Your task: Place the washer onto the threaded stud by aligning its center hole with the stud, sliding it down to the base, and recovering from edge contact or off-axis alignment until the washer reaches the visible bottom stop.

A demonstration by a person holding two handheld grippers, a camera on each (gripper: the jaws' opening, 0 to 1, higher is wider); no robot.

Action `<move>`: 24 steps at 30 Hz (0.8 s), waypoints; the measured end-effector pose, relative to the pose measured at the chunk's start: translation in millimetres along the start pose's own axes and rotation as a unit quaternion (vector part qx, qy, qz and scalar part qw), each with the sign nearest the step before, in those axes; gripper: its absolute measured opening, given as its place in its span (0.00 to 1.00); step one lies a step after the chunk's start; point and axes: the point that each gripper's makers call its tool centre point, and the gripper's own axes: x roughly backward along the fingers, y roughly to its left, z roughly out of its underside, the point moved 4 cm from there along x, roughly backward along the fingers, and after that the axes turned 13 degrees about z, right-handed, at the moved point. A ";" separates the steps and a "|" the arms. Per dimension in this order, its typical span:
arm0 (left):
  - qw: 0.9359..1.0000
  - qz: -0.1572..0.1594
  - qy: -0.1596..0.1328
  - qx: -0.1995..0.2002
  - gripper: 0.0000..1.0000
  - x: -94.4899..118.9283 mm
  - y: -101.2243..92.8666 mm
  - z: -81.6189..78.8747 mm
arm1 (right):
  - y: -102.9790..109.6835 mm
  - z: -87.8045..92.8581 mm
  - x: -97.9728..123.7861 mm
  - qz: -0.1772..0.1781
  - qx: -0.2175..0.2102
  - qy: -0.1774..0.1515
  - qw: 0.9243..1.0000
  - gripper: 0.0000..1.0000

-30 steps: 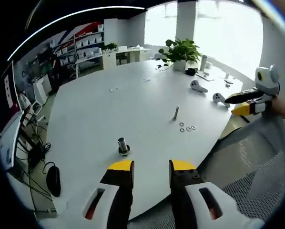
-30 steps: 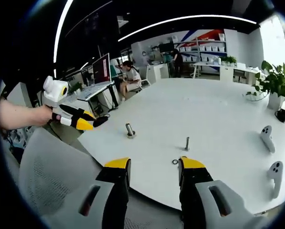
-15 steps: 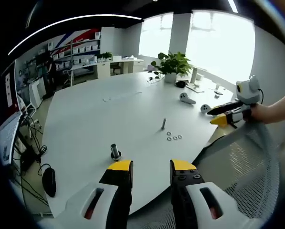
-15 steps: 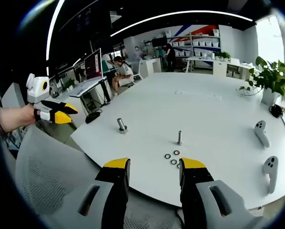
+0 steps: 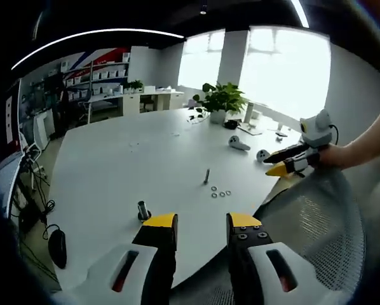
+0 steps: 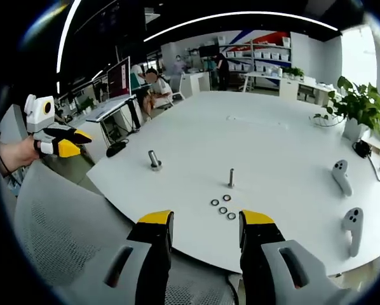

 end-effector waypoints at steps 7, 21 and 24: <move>1.000 0.011 -0.010 -0.024 0.28 -3.9 -5.7 3.0 | -3.6 -0.3 0.0 0.012 0.003 -0.002 1.000 0.43; 0.999 0.025 -0.025 -0.013 0.28 -2.4 -4.8 3.8 | -4.8 4.7 -2.0 0.024 0.020 0.017 0.999 0.43; 0.999 0.027 -0.021 -0.010 0.28 -3.6 -4.4 4.9 | -5.1 5.0 -2.0 0.025 0.023 0.018 0.999 0.43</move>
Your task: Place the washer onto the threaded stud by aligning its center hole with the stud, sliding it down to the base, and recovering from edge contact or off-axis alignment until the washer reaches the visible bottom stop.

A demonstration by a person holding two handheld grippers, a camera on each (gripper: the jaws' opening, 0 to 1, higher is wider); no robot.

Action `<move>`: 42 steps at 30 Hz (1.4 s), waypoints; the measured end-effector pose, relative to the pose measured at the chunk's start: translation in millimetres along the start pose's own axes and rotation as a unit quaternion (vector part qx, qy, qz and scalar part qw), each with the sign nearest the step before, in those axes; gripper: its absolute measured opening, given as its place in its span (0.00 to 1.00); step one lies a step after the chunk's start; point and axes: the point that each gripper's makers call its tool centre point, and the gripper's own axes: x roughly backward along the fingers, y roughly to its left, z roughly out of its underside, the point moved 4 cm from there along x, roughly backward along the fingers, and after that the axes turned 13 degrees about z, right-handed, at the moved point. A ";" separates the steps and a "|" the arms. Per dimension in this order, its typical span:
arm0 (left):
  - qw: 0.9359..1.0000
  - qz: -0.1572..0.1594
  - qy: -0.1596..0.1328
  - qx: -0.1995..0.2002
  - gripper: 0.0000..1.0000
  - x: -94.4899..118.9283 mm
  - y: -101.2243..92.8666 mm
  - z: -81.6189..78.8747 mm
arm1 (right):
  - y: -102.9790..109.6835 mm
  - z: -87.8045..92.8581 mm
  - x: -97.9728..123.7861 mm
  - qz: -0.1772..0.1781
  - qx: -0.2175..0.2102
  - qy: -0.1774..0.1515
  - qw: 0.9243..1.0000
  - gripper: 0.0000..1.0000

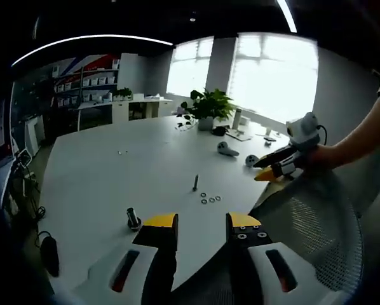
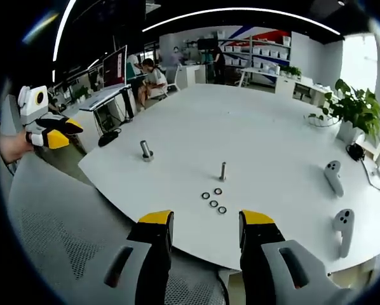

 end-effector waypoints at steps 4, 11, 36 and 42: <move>1.000 0.005 0.003 -0.002 0.28 -1.9 -2.0 0.1 | -2.8 -1.3 -0.1 0.004 -0.002 -0.005 1.000 0.43; 1.000 0.006 0.015 0.002 0.29 -3.3 -2.0 4.1 | -0.4 -1.3 0.2 -0.003 -0.009 -0.002 1.000 0.43; 1.000 0.001 -0.003 0.004 0.28 3.7 -0.2 1.6 | 4.4 7.3 -2.5 -0.008 0.033 0.049 0.998 0.44; 1.000 0.003 0.004 -0.004 0.28 2.6 -2.1 3.1 | -4.9 -6.9 -18.6 -0.013 0.043 0.067 0.997 0.44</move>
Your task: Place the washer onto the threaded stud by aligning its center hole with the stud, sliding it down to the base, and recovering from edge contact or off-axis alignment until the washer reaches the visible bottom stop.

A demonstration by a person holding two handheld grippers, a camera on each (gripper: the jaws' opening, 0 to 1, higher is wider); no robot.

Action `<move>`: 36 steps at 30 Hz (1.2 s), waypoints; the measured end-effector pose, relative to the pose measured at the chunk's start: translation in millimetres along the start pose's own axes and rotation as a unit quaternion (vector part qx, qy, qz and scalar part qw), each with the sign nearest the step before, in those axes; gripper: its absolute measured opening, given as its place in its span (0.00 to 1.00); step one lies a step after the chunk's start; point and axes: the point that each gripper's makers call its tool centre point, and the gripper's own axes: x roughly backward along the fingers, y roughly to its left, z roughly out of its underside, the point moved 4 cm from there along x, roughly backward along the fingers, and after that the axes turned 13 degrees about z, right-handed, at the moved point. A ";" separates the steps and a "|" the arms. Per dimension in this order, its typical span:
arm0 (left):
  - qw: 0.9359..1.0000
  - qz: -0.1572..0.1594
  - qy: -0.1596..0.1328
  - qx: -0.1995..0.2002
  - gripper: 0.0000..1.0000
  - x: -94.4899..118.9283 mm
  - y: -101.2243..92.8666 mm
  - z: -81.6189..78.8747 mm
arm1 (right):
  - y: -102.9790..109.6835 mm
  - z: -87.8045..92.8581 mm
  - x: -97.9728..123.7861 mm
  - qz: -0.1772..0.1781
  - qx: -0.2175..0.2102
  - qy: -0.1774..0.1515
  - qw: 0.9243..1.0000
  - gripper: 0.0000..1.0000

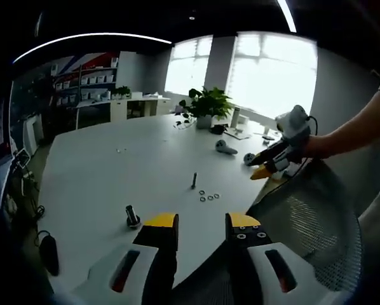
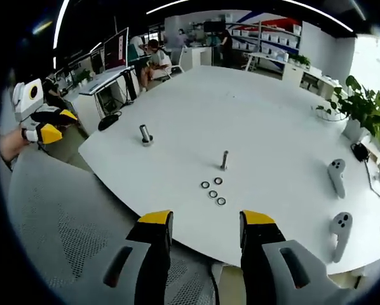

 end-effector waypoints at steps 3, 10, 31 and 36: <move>1.000 -0.005 0.003 -0.001 0.28 0.3 1.1 0.9 | -3.8 -5.0 -13.5 0.000 0.012 0.008 1.000 0.44; 1.000 -0.012 0.006 0.001 0.27 1.1 4.1 1.7 | -10.4 -4.9 -44.6 -0.002 -0.009 0.024 1.000 0.44; 0.999 -0.033 0.025 0.004 0.27 0.9 10.3 7.8 | 7.8 4.8 -121.1 -0.024 0.027 0.075 0.997 0.44; 0.999 -0.032 0.029 0.003 0.27 -0.1 9.9 8.4 | 10.0 -1.0 -129.8 -0.025 0.019 0.078 0.996 0.44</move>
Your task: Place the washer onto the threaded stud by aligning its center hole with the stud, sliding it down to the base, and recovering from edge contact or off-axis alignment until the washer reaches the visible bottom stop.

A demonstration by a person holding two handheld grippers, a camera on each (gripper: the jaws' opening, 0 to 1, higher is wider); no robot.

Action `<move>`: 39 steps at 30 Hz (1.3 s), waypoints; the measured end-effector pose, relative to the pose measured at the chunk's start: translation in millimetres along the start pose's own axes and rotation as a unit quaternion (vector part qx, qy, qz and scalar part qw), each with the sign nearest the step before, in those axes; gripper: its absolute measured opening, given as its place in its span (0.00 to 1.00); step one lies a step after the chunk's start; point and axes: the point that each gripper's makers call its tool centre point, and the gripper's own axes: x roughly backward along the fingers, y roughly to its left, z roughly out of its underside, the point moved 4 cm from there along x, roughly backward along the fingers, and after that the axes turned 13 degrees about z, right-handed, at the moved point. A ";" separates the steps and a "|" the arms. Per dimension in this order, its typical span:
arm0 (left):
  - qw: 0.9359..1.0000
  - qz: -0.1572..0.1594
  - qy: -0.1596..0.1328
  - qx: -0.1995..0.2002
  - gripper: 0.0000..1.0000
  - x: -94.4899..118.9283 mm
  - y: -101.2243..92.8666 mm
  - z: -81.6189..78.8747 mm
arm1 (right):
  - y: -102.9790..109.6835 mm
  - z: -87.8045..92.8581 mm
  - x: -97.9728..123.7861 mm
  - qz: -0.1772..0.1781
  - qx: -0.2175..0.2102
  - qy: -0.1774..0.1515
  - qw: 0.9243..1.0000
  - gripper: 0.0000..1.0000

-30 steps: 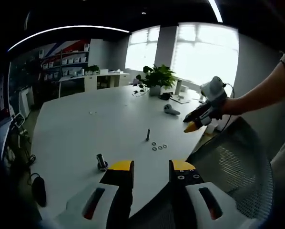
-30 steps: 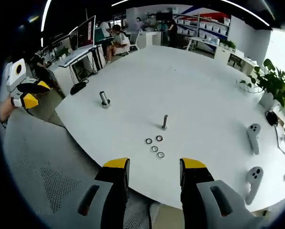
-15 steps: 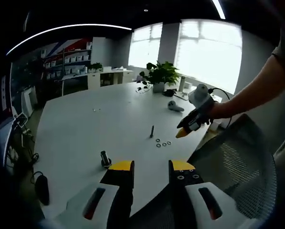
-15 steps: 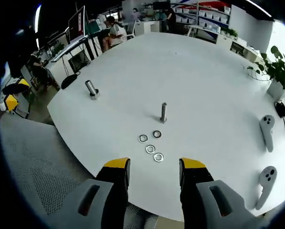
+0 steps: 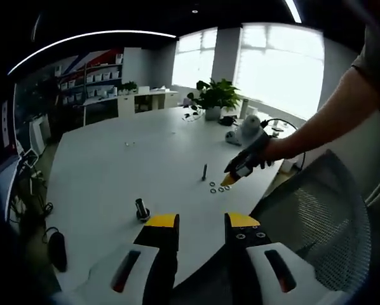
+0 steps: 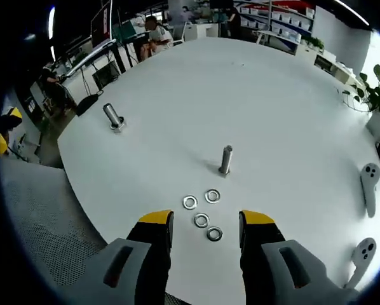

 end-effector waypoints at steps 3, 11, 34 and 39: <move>1.000 0.003 0.004 0.004 0.27 -0.8 -0.8 1.6 | 0.2 -3.0 -4.2 0.001 0.006 0.002 1.000 0.44; 1.000 0.001 0.003 0.005 0.26 -0.3 0.6 1.3 | 0.0 -4.4 -5.7 0.001 0.016 0.001 1.000 0.40; 1.000 -0.005 0.016 -0.001 0.26 -1.0 1.1 4.0 | 35.6 -1.6 -35.3 -0.037 0.193 0.068 0.978 0.22; 1.000 -0.006 0.017 -0.004 0.26 -1.0 0.7 4.1 | 33.9 -4.4 -39.0 -0.048 0.196 0.080 0.976 0.21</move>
